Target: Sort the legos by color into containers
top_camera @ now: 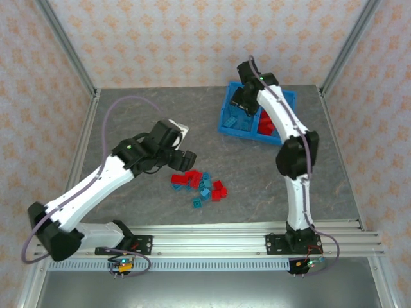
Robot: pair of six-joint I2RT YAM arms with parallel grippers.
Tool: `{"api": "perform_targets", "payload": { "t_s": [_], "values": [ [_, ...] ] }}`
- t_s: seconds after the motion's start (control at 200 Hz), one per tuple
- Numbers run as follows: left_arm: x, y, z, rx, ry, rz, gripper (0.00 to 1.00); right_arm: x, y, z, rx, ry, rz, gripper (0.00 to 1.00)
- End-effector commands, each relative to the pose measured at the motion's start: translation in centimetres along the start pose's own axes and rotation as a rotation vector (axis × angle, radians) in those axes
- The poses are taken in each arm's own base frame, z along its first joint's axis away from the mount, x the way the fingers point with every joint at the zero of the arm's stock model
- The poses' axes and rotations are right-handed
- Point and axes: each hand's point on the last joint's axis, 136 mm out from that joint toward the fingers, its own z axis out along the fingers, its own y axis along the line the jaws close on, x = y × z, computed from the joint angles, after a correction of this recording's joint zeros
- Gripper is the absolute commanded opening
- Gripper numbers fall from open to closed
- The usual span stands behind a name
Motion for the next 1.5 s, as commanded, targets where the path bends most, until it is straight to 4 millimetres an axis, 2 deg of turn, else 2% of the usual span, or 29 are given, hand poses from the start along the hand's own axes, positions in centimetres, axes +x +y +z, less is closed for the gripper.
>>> {"api": "perform_targets", "payload": {
  "t_s": [0.0, 0.185, 0.295, 0.405, 0.496, 0.511, 0.581, 0.726, 0.836, 0.946, 1.176, 1.331, 1.411, 1.497],
  "values": [
    [2.2, -1.0, 1.8, 0.039, 0.146, -0.044, 0.81, 2.8, 0.4, -7.6, -0.116, -0.033, -0.028, 0.6],
    [4.6, -2.6, 6.2, 0.067, 0.354, -0.023, 0.77, 8.8, -5.0, -11.4, -0.101, -0.039, 0.059, 0.64],
    [6.1, -3.5, 8.5, 0.065, 0.467, 0.004, 0.76, 11.5, -8.4, -12.4, -0.073, -0.054, 0.116, 0.65],
    [6.7, -4.3, 10.3, 0.084, 0.506, 0.006, 0.76, 12.9, -10.4, -13.4, -0.062, -0.075, 0.153, 0.65],
    [6.9, -5.1, 11.4, 0.115, 0.526, -0.003, 0.74, 13.4, -11.3, -13.7, -0.05, -0.081, 0.17, 0.66],
    [7.0, -5.2, 11.5, 0.12, 0.532, -0.005, 0.74, 13.4, -11.4, -14.4, -0.064, -0.096, 0.173, 0.66],
    [7.3, -5.4, 12.3, 0.12, 0.553, -0.009, 0.72, 13.7, -11.8, -14.9, -0.069, -0.11, 0.186, 0.66],
    [7.8, -4.6, 13.6, 0.066, 0.567, -0.001, 0.69, 13.9, -12.0, -15.7, -0.077, -0.118, 0.195, 0.67],
    [8.2, -3.7, 14.4, 0.013, 0.574, 0.01, 0.66, 14.5, -11.2, -16.5, -0.111, -0.093, 0.176, 0.67],
    [8.2, -3.0, 15.0, -0.028, 0.563, 0.016, 0.6, 16.1, -9.5, -17.2, -0.188, -0.014, 0.105, 0.66],
    [8.0, -2.0, 15.7, -0.089, 0.539, 0.02, 0.49, 20.1, -7.5, -18.0, -0.276, 0.108, 0.042, 0.66],
    [8.1, -1.0, 15.9, -0.147, 0.534, 0.037, 0.49, 21.8, -5.9, -18.2, -0.342, 0.161, 0.01, 0.65],
    [7.8, -1.1, 16.0, -0.136, 0.516, 0.035, 0.39, 22.4, -5.7, -18.1, -0.335, 0.173, -0.002, 0.65],
    [7.1, -1.6, 15.9, -0.107, 0.488, 0.028, 0.38, 22.5, -5.5, -17.9, -0.336, 0.17, -0.003, 0.65]
  ]
}}
